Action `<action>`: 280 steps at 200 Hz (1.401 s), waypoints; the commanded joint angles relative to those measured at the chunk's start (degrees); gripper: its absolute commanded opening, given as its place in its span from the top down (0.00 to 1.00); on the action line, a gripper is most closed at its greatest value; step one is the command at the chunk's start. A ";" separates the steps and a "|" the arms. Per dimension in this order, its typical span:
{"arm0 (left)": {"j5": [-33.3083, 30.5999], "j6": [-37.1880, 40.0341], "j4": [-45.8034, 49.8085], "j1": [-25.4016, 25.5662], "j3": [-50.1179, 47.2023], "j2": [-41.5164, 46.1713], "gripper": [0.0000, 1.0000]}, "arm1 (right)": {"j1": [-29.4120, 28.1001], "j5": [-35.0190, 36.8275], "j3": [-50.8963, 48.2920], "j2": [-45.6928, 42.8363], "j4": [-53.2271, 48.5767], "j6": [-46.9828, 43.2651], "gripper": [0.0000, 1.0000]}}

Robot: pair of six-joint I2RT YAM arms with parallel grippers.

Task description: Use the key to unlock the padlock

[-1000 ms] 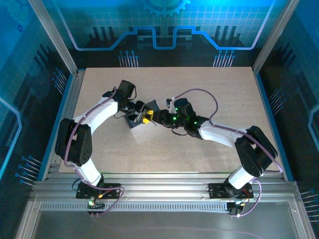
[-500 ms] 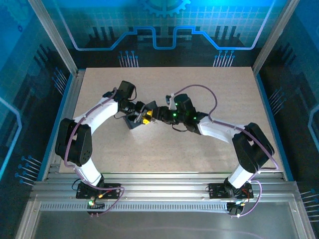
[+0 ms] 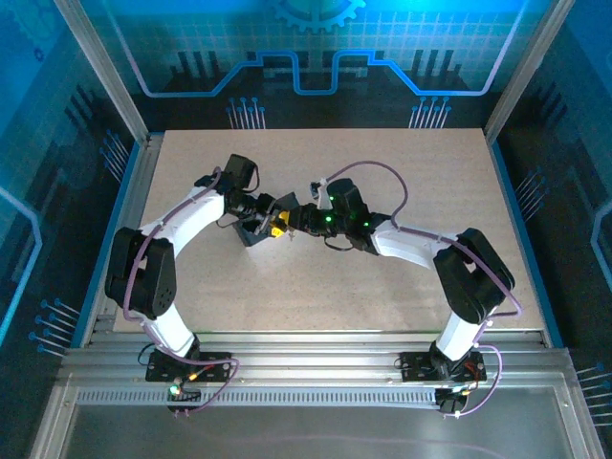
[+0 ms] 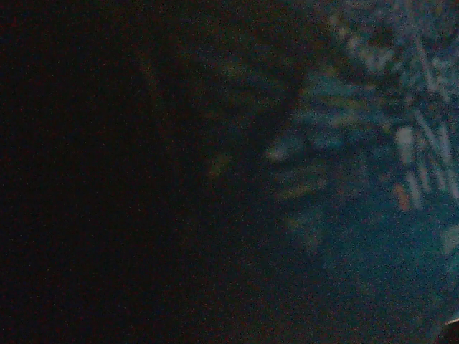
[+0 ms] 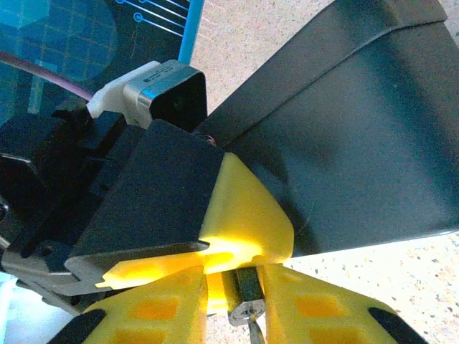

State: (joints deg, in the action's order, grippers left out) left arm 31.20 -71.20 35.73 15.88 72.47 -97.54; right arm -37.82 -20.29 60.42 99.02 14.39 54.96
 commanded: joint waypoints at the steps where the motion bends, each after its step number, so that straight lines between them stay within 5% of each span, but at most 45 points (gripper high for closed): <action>1: 5.63 -0.73 -1.17 1.26 0.21 2.79 1.00 | -1.44 -0.88 1.10 2.05 -0.73 -1.03 0.72; 93: 8.00 -5.91 -6.38 0.99 -1.71 2.44 1.00 | -1.95 -0.70 -4.01 0.82 7.11 -0.11 0.64; 219: 9.61 -13.17 -13.81 0.47 -5.12 2.71 1.00 | -4.16 0.18 -7.44 1.48 15.36 0.99 0.65; 263: 10.58 -16.46 -18.64 -0.06 -6.44 2.79 1.00 | -4.32 0.06 -8.42 1.00 15.56 0.07 0.67; 280: 10.79 -14.81 -17.11 -0.06 -5.20 2.59 1.00 | -4.18 1.00 -9.33 1.25 16.56 0.77 0.77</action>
State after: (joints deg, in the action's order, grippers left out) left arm 35.94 -84.16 22.94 15.40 66.57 -96.03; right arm -39.97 -16.99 52.90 99.48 29.50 56.47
